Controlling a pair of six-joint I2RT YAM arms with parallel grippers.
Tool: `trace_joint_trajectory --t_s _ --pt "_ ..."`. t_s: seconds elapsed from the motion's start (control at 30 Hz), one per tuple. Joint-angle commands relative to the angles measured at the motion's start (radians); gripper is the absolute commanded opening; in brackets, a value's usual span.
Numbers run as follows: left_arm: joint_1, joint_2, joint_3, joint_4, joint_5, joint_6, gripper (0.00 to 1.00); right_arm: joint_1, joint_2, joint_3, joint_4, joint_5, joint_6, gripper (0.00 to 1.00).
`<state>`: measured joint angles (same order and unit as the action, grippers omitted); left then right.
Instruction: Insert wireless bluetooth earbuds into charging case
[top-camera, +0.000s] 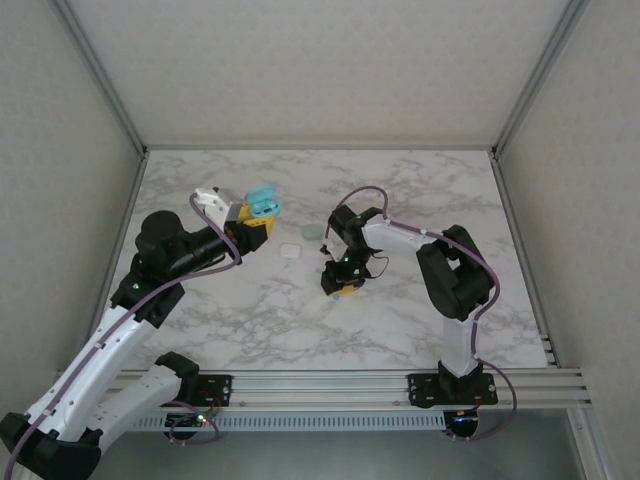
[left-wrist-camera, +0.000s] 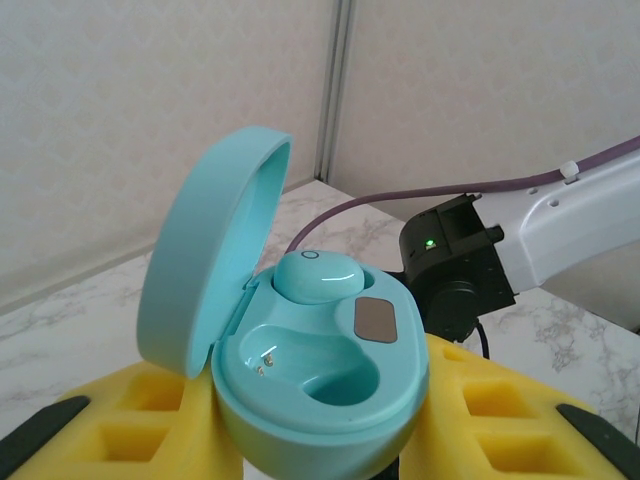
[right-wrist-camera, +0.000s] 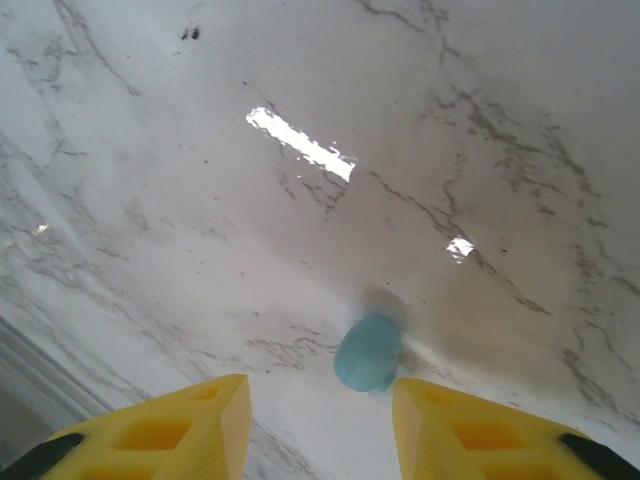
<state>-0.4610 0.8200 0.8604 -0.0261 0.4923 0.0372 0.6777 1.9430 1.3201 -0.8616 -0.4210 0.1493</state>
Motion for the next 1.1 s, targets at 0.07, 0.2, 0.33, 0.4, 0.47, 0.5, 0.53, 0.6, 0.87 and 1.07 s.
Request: trace_joint_trajectory --t_s 0.07,0.2,0.33,0.4,0.47,0.5,0.53,0.6,0.87,1.07 --pt "-0.002 -0.013 0.026 0.037 0.015 -0.005 0.33 0.03 -0.005 0.045 -0.065 0.137 0.041 0.41" --pt "-0.002 -0.019 0.023 0.037 0.011 -0.005 0.33 0.048 0.016 0.074 -0.094 0.218 0.064 0.4" --pt "-0.002 -0.018 0.022 0.035 0.011 -0.005 0.33 0.063 0.034 0.094 -0.092 0.197 0.074 0.4" --pt "-0.002 -0.017 0.022 0.037 0.011 -0.005 0.33 0.065 0.044 0.11 -0.101 0.199 0.081 0.4" --pt "-0.002 -0.016 0.022 0.038 0.011 -0.004 0.33 0.064 0.058 0.12 -0.109 0.217 0.1 0.4" --pt "-0.002 -0.015 0.023 0.038 0.013 -0.003 0.33 0.064 0.063 0.121 -0.11 0.221 0.107 0.4" --pt "-0.003 -0.015 0.024 0.037 0.012 -0.003 0.33 0.065 0.069 0.121 -0.114 0.232 0.114 0.4" --pt "-0.002 -0.015 0.024 0.036 0.012 -0.002 0.33 0.064 0.076 0.123 -0.118 0.233 0.121 0.38" --pt "-0.002 -0.016 0.019 0.038 0.013 -0.005 0.33 0.115 0.1 0.144 -0.118 0.22 0.118 0.37" --pt "-0.002 -0.019 0.02 0.036 0.011 -0.003 0.33 0.121 0.12 0.146 -0.133 0.279 0.126 0.35"
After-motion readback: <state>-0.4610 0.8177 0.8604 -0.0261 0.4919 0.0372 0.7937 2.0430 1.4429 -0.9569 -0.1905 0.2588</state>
